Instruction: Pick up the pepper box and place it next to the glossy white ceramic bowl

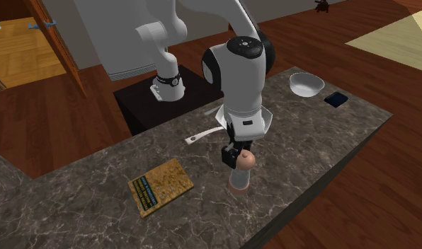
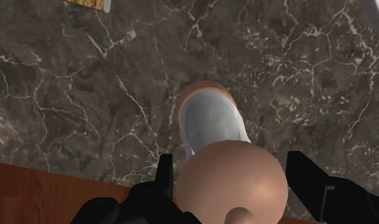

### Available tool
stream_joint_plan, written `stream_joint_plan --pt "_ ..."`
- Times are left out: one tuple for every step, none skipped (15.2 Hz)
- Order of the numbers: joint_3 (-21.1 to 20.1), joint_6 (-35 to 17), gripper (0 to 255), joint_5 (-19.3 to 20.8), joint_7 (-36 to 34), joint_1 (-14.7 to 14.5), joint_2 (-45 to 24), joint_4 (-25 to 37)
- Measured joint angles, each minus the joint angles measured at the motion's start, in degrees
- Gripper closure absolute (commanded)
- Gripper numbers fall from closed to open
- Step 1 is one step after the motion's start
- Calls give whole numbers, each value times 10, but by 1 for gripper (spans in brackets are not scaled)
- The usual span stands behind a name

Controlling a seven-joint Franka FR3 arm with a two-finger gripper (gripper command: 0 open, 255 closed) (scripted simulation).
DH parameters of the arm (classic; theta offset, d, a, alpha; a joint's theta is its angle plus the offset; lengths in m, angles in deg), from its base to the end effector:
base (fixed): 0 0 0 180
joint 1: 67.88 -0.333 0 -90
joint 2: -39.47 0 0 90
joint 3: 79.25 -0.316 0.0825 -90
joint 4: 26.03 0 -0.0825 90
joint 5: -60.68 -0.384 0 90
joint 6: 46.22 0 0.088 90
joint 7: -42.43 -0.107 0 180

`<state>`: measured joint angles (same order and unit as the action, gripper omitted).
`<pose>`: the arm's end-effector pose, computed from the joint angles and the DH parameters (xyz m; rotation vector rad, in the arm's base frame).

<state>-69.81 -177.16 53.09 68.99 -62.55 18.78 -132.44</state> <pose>0.6213 -0.1536 0.3356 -3.1150 -0.2108 -0.1325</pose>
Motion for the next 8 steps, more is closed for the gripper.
stream_joint_plan --pt "0 0 255 0 0 0 0 0" --pt "0 0 255 0 0 0 0 0" --pt "0 0 255 0 0 0 0 0" --pt "0 0 255 0 0 0 0 0" --pt "0 0 255 0 0 0 0 0" --pt "0 0 255 0 0 0 0 0" --pt "0 0 255 0 0 0 0 0" --pt "0 3 255 1 0 0 2 1"
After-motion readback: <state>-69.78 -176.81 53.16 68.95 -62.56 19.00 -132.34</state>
